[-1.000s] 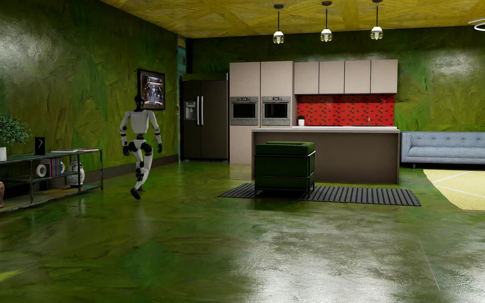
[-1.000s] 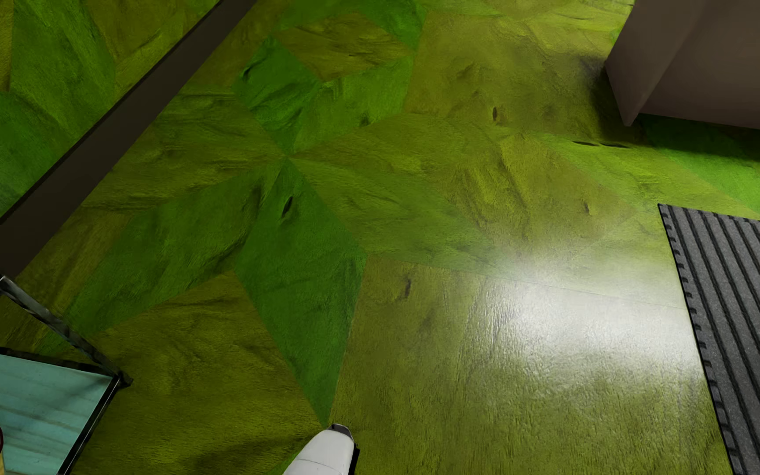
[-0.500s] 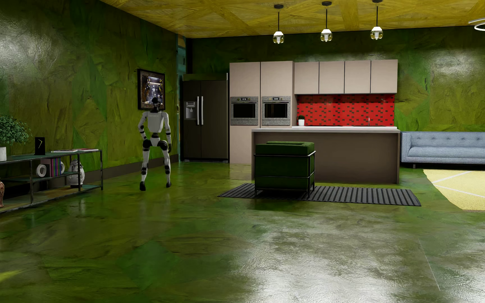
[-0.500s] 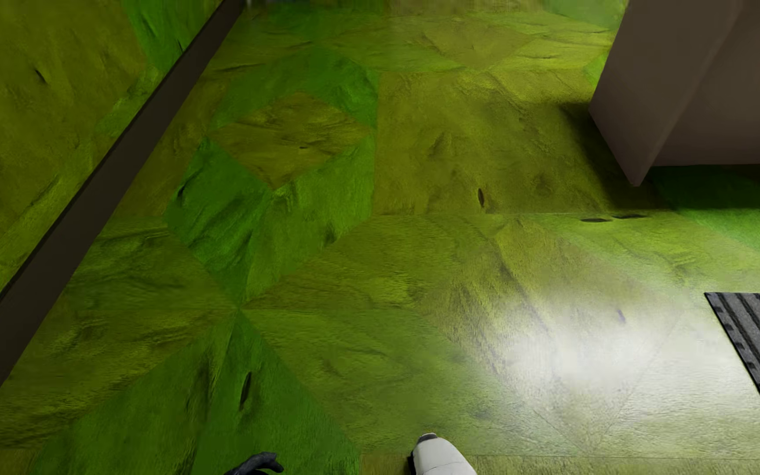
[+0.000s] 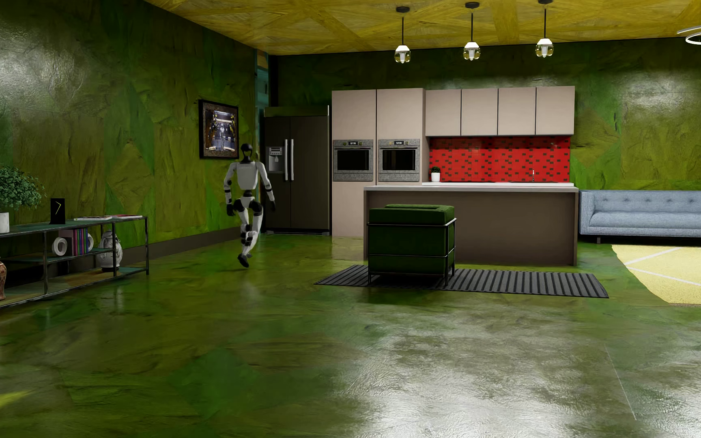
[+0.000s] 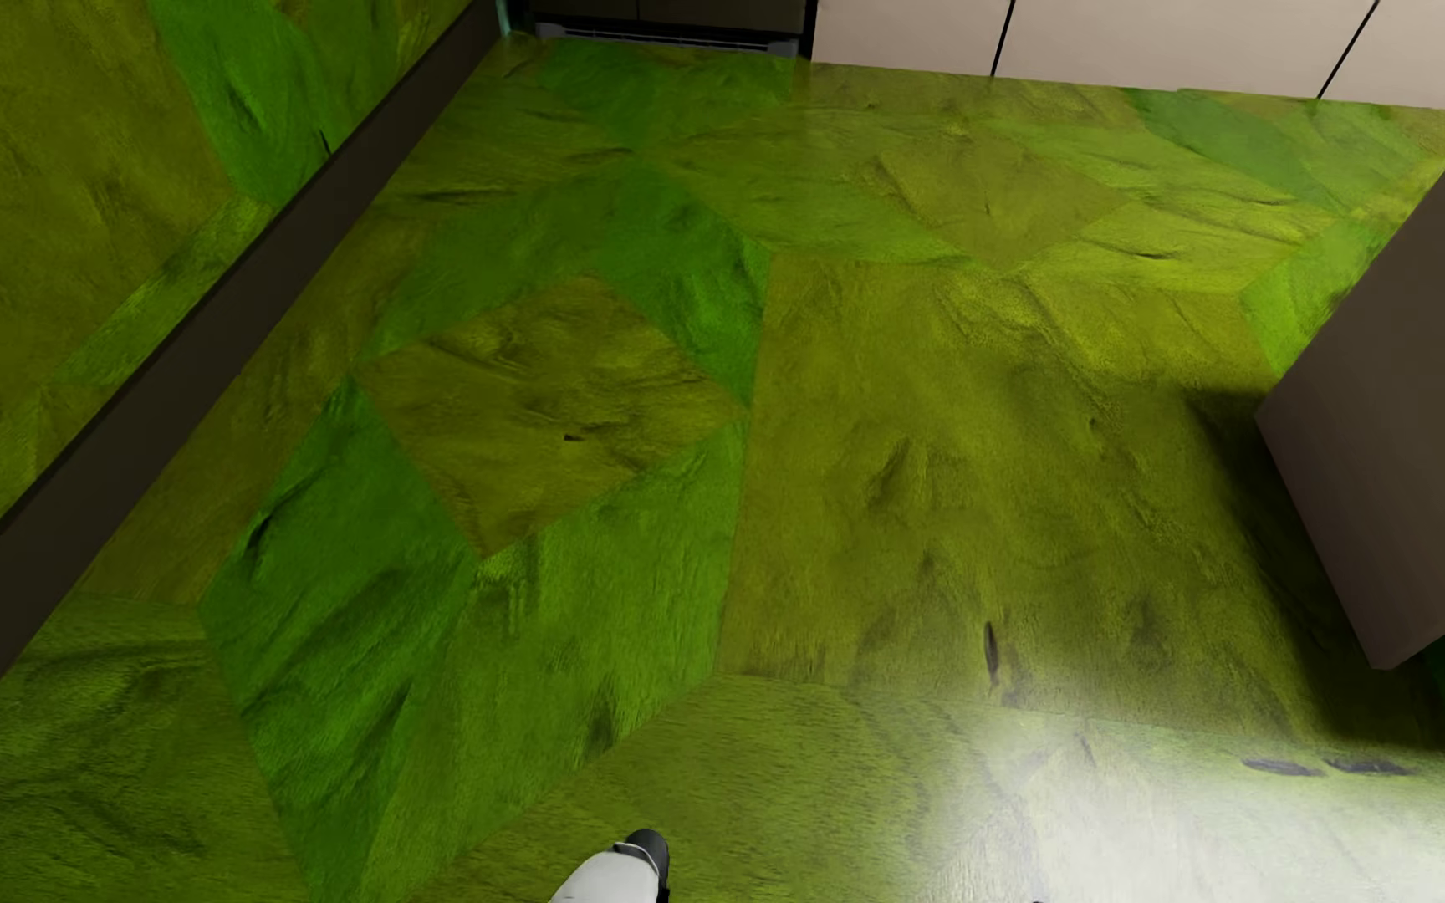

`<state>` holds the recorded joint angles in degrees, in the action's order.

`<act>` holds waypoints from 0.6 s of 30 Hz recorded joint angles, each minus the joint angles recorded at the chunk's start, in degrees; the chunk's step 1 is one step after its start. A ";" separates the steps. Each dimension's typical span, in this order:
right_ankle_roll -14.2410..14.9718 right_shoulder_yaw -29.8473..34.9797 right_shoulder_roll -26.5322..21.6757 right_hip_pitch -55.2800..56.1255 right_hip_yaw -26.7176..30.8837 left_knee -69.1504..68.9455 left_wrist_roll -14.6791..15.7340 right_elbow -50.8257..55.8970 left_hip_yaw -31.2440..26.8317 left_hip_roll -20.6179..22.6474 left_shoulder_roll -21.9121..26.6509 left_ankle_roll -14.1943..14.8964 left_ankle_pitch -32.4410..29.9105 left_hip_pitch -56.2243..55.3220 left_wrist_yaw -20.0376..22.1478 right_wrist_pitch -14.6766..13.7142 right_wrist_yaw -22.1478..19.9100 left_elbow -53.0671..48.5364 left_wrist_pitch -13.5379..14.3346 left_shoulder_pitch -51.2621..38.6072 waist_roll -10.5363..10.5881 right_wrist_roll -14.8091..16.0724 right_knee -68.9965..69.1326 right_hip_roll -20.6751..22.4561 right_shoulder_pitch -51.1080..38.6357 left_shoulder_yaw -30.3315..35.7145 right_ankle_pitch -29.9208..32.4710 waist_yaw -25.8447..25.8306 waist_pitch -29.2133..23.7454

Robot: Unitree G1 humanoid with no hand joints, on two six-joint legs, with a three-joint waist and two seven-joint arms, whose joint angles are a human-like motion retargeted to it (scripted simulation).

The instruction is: Walk to the counter

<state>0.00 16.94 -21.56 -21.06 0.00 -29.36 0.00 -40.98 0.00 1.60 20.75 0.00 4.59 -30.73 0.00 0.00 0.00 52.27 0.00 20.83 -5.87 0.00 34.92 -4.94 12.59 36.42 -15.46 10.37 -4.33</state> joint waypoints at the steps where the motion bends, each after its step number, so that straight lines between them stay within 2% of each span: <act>1: 0.00 -0.54 0.51 0.91 0.00 -4.51 0.00 -1.32 0.00 2.15 -0.05 0.00 -11.44 -1.47 0.00 0.00 0.00 0.69 0.00 0.27 -1.53 0.00 5.75 -2.31 0.99 0.14 8.10 -0.32 0.81; 2: 0.00 0.57 0.93 4.47 0.00 -8.87 0.00 -3.81 0.00 4.78 0.02 0.00 -17.59 -1.40 0.00 0.00 0.00 1.92 0.00 0.05 -3.32 0.00 14.99 -4.09 1.96 -0.25 17.18 -1.56 1.34; 3: 0.00 2.60 0.94 10.39 0.00 -11.76 0.00 -6.12 0.00 7.17 0.33 0.00 -17.82 0.45 0.00 0.00 0.00 3.06 0.00 -0.82 -4.54 0.00 26.65 -4.87 2.97 -1.41 21.48 -3.25 1.48; 4: 0.00 3.61 0.87 17.41 0.00 -11.86 0.00 -6.43 0.00 9.55 0.34 0.00 -15.60 4.22 0.00 0.00 0.00 3.37 0.00 -2.09 -5.41 0.00 37.77 -5.24 4.19 -3.37 17.92 -5.44 1.05; 6: 0.00 6.49 0.42 29.40 0.00 -6.17 0.00 -7.21 0.00 10.72 0.90 0.00 -7.79 16.96 0.00 0.00 0.00 1.96 0.00 -5.12 -4.79 0.00 47.10 -2.70 6.24 -4.96 4.13 -12.19 -0.23; 8: 0.00 7.31 -0.35 38.20 0.00 1.05 0.00 -9.65 0.00 9.15 2.71 0.00 1.05 30.46 0.00 0.00 0.00 -4.91 0.00 -6.52 -2.99 0.00 38.35 -0.02 9.19 -6.49 1.37 -19.75 -1.04; 10: 0.00 7.37 -1.27 44.72 0.00 5.54 0.00 -11.82 0.00 6.97 3.74 0.00 12.78 41.50 0.00 0.00 0.00 -10.77 0.00 -8.52 -1.98 0.00 19.80 -0.25 11.99 -9.41 3.26 -25.22 -0.44; 12: 0.00 7.56 -1.81 47.83 0.00 4.84 0.00 -14.82 0.00 6.24 4.46 0.00 19.54 47.63 0.00 0.00 0.00 -15.12 0.00 -11.87 -2.31 0.00 -1.31 -1.80 13.69 -11.89 7.65 -28.49 1.46; 13: 0.00 7.79 -1.85 48.83 0.00 5.17 0.00 -16.29 0.00 6.05 4.62 0.00 19.62 49.54 0.00 0.00 0.00 -16.39 0.00 -13.20 -2.67 0.00 -13.99 -2.10 14.39 -13.24 21.44 -29.03 2.34; 14: 0.00 7.82 -1.83 50.60 0.00 5.09 0.00 -17.78 0.00 5.68 4.50 0.00 16.89 51.15 0.00 0.00 0.00 -17.06 0.00 -13.85 -3.00 0.00 -16.98 -1.81 14.91 -14.34 25.89 -28.78 2.68; 15: 0.00 8.40 -1.84 51.96 0.00 2.23 0.00 -19.48 0.00 4.43 4.07 0.00 11.33 52.77 0.00 0.00 0.00 -16.97 0.00 -13.33 -2.99 0.00 -1.34 -0.79 15.04 -15.54 7.63 -28.32 2.19; 16: 0.00 8.51 -1.75 53.25 0.00 -5.01 0.00 -20.76 0.00 2.48 3.12 0.00 3.49 51.96 0.00 0.00 0.00 -15.17 0.00 -12.24 -2.50 0.00 5.91 0.44 14.93 -16.41 1.81 -27.64 2.10; 17: 0.00 8.19 -1.50 53.52 0.00 -16.80 0.00 -21.45 0.00 0.17 2.06 0.00 -3.89 48.41 0.00 0.00 0.00 -11.49 0.00 -11.18 -1.93 0.00 12.57 2.38 14.31 -16.28 1.48 -26.59 1.72; 18: 0.00 9.32 -1.37 50.72 0.00 -31.62 0.00 -21.30 0.00 -1.00 1.67 0.00 -7.11 43.24 0.00 0.00 0.00 -7.10 0.00 -10.25 -2.08 0.00 16.13 5.17 12.63 -15.02 -0.93 -25.39 0.51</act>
<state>0.00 26.26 -22.93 29.66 0.00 -60.98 0.00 -62.28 0.00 0.61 22.42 0.00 -2.52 12.50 0.00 0.00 0.00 45.17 0.00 10.58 -7.94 0.00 51.06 0.23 25.22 21.40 -16.38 -15.02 -3.82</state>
